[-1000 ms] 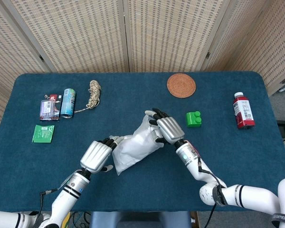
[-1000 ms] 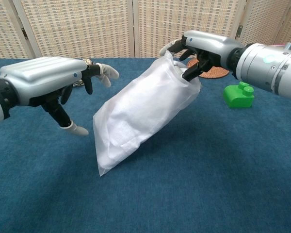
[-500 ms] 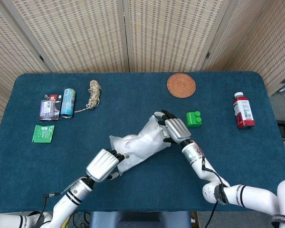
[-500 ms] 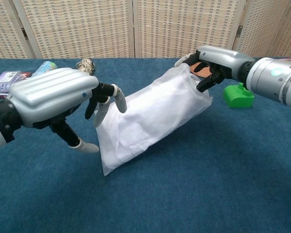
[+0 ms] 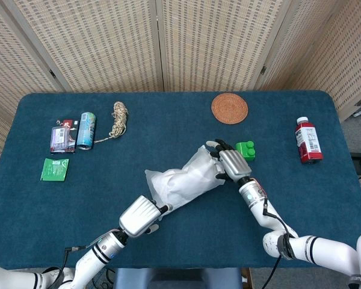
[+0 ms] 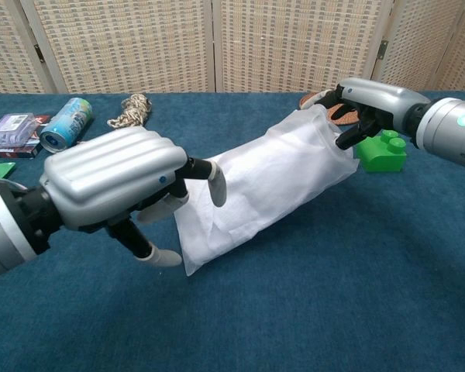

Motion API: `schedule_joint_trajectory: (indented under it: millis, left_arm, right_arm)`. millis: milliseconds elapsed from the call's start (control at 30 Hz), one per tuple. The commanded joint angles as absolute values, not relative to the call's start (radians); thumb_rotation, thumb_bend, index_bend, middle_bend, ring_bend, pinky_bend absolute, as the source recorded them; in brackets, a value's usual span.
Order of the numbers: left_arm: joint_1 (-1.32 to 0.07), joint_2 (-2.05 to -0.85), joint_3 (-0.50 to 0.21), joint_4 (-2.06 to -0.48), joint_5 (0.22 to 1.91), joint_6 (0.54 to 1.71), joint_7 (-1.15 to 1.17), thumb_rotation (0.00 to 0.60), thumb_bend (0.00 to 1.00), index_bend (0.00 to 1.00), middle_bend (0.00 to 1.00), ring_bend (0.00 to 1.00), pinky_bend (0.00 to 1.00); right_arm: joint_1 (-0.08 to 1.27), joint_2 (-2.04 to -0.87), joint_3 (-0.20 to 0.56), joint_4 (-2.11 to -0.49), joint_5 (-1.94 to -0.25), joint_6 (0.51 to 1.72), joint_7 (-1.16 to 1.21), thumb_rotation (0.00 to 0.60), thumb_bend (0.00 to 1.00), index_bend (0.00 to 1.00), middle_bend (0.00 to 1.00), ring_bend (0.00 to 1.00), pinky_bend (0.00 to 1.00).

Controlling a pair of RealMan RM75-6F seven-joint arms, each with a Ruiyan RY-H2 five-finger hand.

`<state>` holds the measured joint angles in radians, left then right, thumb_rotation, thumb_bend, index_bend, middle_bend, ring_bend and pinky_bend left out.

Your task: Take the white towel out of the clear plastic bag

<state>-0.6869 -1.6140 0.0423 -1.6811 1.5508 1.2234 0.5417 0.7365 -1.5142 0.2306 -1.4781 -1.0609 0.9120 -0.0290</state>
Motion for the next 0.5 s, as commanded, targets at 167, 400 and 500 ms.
schedule_joint_trajectory:
  millis: [167, 400, 500]
  left_arm:
    - [-0.677, -1.671, 0.035, -1.615, 1.599, 1.224, 0.489, 0.6, 0.0, 0.47, 1.0, 1.0, 1.0]
    - [-0.677, -1.706, 0.02, -1.588, 1.576, 1.176, 0.51, 0.6, 0.0, 0.48, 1.0, 1.0, 1.0]
    - [-0.679, -1.716, 0.009, -1.586, 1.549, 1.148, 0.541, 0.6, 0.0, 0.47, 1.0, 1.0, 1.0]
  right_arm:
    - [0.734, -1.513, 0.235, -1.479, -1.066, 0.912, -0.025, 0.6, 0.62, 0.74, 0.14, 0.0, 0.15]
    - [0.732, -1.513, 0.237, -1.48, -1.064, 0.908, -0.026, 0.6, 0.62, 0.74, 0.14, 0.0, 0.15]
    - [0.731, -1.513, 0.237, -1.479, -1.063, 0.906, -0.025, 0.6, 0.62, 0.74, 0.14, 0.0, 0.15]
